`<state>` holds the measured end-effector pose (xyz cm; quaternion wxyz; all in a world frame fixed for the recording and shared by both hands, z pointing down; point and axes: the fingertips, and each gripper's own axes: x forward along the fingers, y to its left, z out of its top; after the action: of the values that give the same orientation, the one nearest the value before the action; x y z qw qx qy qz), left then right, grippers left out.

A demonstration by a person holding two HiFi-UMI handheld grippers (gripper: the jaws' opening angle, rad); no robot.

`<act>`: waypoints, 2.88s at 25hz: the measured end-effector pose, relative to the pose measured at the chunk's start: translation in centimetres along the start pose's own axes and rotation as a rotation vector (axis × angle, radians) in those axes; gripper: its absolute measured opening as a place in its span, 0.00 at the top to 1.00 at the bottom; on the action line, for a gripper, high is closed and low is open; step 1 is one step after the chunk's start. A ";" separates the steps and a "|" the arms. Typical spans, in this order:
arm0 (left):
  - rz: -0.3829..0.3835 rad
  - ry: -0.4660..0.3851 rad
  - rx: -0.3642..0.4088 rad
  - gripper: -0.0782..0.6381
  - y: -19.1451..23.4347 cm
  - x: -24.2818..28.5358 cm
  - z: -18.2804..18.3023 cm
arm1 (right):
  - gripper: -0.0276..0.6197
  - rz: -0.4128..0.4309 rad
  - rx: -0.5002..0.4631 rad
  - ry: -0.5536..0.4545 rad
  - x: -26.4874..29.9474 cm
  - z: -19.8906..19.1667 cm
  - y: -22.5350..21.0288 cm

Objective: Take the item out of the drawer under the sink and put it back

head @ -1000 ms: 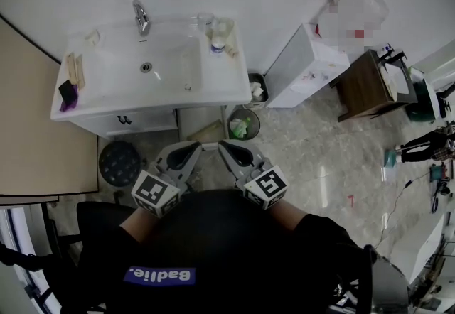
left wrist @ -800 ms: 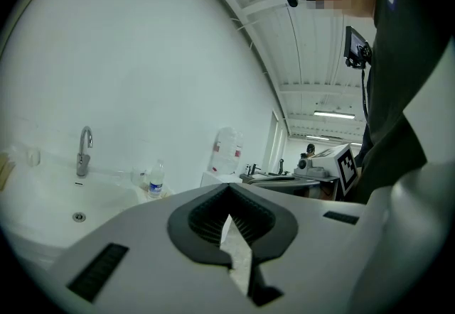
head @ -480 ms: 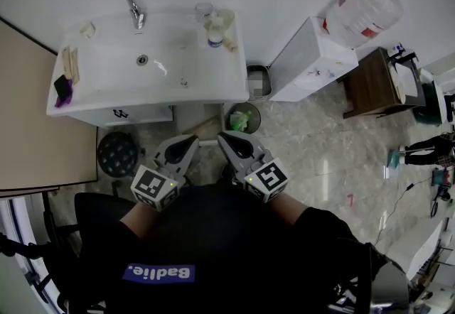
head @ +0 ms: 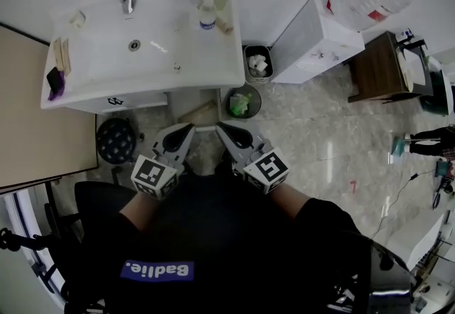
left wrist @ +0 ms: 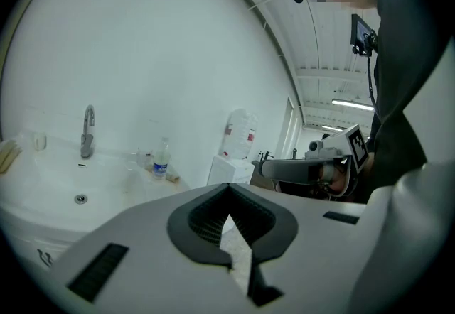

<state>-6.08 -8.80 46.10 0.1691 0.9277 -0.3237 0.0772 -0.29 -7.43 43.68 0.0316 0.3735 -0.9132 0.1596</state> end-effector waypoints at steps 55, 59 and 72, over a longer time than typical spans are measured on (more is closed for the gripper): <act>-0.037 0.807 0.245 0.64 13.6 15.3 -28.8 | 0.97 -0.110 0.078 0.129 -1.1 -6.7 -6.7; -0.060 0.864 0.282 0.63 14.1 16.5 -31.4 | 0.97 -0.102 0.065 0.125 -0.7 -6.7 -7.3; -0.091 1.030 0.386 0.63 16.2 19.1 -38.2 | 0.97 -0.141 0.147 0.175 -2.6 -10.6 -9.7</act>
<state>-2.62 -17.73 90.78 0.1354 0.7972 -0.1386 0.5718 7.63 -8.81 55.88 0.0950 0.4226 -0.8643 0.2556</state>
